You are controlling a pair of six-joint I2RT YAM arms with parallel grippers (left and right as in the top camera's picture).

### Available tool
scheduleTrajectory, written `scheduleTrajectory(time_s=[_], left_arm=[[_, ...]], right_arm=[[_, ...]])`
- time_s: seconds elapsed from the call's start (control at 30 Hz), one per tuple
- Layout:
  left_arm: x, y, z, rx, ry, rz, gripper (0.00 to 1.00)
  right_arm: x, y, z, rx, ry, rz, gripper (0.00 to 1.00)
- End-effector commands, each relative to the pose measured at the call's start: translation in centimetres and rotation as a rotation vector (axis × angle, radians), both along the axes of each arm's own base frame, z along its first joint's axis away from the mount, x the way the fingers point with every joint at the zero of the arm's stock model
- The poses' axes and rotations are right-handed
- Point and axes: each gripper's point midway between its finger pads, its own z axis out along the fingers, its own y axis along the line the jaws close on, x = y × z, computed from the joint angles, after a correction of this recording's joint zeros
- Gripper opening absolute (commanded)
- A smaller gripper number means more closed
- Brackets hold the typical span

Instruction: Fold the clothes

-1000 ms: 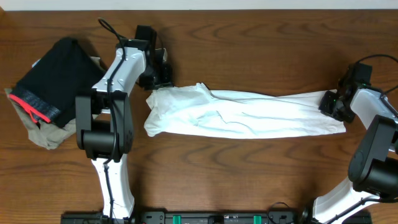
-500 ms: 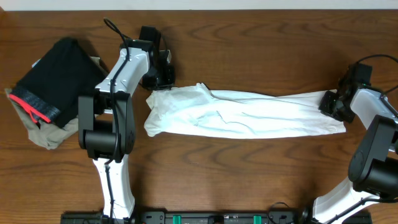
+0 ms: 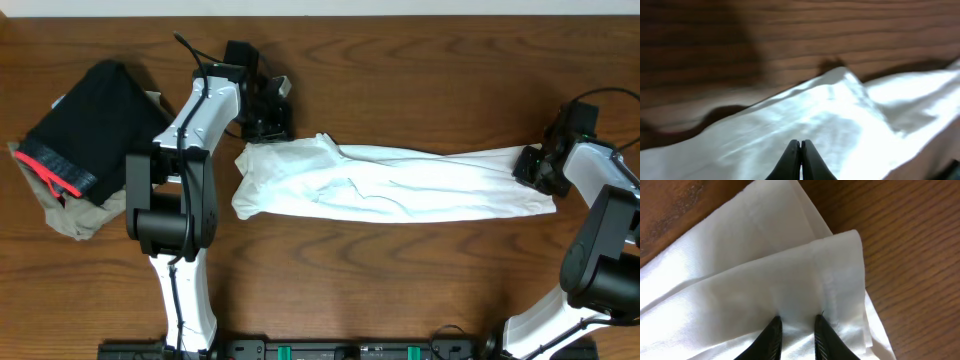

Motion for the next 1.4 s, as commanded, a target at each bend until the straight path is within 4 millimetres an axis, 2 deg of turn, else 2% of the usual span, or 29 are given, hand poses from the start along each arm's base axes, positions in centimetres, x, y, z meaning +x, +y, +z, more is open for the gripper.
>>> scheduleTrajectory(time_s=[0.0,0.1,0.13,0.23,0.37,0.6,0.93,1.37], left_arm=[[0.4,-1.2,2.4,-0.091,-0.053,-0.036,0.07],[0.7,-1.4,2.5,-0.096,-0.033,0.016,0.52],[0.9,-1.5,2.5,-0.092,-0.019,0.049,0.56],[1.6,-2.4,2.3,-0.078,0.021,0.166,0.56],[2.1,-5.1,2.5,-0.068,-0.008,0.189,0.56],[1.8,-6.5,0.8,0.118,-0.03,0.299,0.56],[2.1,-4.1,-0.1,0.284,-0.059,0.411,0.55],[2.0,-4.3,-2.2,0.294,-0.027,0.406,0.55]], right_arm=[[-1.3,0.8,-1.8,0.029,0.048,-0.001,0.22],[-1.3,0.8,-1.8,0.029,0.048,-0.001,0.21],[-1.3,0.8,-1.8,0.029,0.048,-0.001,0.21],[-1.3,0.8,-1.8,0.029,0.048,-0.001,0.21],[-1.3,0.8,-1.8,0.029,0.048,-0.001,0.22],[-1.3,0.8,-1.8,0.029,0.049,-0.001,0.21],[-1.3,0.8,-1.8,0.03,0.049,-0.001,0.21],[-1.4,0.8,-1.8,0.031,0.051,-0.001,0.21]])
